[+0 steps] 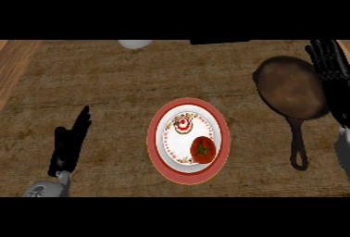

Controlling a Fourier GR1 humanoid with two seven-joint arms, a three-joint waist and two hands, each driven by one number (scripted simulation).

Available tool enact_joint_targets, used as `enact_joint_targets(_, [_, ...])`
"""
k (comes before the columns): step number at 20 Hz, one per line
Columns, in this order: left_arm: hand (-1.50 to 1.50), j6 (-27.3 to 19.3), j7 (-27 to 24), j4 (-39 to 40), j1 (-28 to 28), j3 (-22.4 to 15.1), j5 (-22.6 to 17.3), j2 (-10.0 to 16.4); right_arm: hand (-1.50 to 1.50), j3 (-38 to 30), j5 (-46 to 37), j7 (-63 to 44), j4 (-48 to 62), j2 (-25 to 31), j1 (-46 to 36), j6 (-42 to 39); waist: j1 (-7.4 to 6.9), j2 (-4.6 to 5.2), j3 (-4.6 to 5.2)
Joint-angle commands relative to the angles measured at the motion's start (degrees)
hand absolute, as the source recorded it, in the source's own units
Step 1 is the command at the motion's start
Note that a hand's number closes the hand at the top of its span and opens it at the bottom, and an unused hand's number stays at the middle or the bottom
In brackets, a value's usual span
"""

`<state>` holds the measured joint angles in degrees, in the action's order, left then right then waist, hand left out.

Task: Pick the cupcake from the plate and place it in the pan

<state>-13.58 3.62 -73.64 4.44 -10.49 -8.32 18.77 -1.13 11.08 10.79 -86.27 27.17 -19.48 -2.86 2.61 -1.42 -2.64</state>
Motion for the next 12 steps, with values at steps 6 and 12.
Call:
enact_joint_targets(6, [0.0,-3.99,1.81,-3.58,-2.76,3.79,-7.6,-8.67,1.5,10.69,-1.47,-11.26,2.96,-21.27,4.63,14.65,-5.16,1.35,2.75])
enact_joint_targets(12, [0.0,-2.0,0.55,-4.51,-6.73,3.73,-9.58,-9.54,-1.5,24.62,-31.44,-2.3,0.14,-25.89,17.45,38.56,-2.58,0.59,2.83])
